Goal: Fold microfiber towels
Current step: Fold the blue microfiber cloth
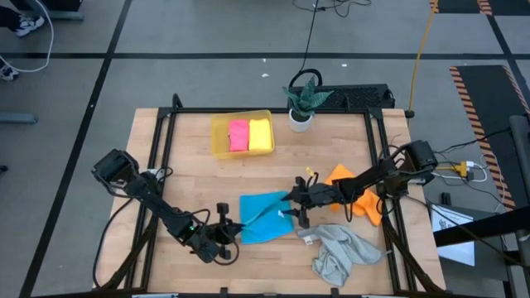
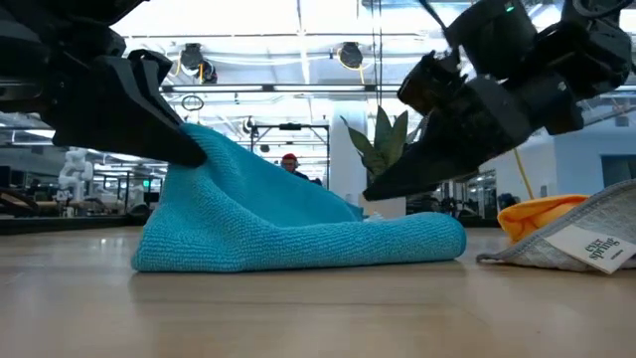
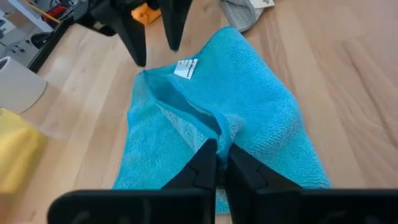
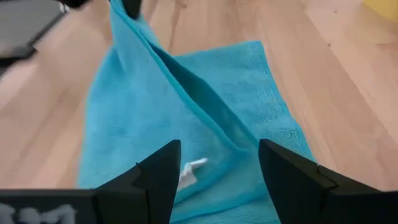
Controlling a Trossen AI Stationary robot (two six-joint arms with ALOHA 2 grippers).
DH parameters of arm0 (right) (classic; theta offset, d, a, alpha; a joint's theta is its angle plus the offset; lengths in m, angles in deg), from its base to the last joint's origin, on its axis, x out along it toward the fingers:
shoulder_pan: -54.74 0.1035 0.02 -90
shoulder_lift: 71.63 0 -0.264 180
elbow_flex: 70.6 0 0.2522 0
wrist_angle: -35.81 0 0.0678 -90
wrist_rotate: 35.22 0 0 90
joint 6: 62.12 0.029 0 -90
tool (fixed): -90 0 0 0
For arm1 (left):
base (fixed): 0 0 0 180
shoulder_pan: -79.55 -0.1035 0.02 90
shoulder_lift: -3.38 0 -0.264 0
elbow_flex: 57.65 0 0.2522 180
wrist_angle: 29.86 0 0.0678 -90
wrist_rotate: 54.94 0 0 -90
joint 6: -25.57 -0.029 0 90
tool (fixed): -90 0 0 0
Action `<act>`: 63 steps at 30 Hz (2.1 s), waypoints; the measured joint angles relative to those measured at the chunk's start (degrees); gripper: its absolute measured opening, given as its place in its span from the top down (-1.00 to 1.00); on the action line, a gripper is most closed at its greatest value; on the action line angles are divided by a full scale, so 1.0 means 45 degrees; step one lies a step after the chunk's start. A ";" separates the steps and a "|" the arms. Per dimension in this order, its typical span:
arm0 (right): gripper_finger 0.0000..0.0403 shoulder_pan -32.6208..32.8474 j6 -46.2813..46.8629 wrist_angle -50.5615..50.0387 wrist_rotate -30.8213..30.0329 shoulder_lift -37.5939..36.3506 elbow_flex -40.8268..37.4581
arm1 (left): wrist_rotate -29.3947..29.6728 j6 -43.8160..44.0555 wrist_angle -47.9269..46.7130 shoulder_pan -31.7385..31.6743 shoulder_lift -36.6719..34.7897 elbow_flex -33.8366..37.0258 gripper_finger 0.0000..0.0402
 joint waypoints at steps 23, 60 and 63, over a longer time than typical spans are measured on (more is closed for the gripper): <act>0.93 0.0137 -0.1429 -0.2435 0.0357 0.0141 0.1268 | -0.0864 0.0752 0.0146 -0.0339 0.0000 0.0000 0.53; 0.93 -0.0482 0.1147 -0.5139 -0.2973 -0.0523 0.1248 | -0.2271 0.6055 -0.2416 -0.2248 -0.0005 0.0000 0.14; 0.84 -0.0410 0.0977 -0.5213 -0.2920 -0.0523 0.1248 | -0.2336 0.6006 -0.2408 -0.2447 -0.0005 0.0000 0.14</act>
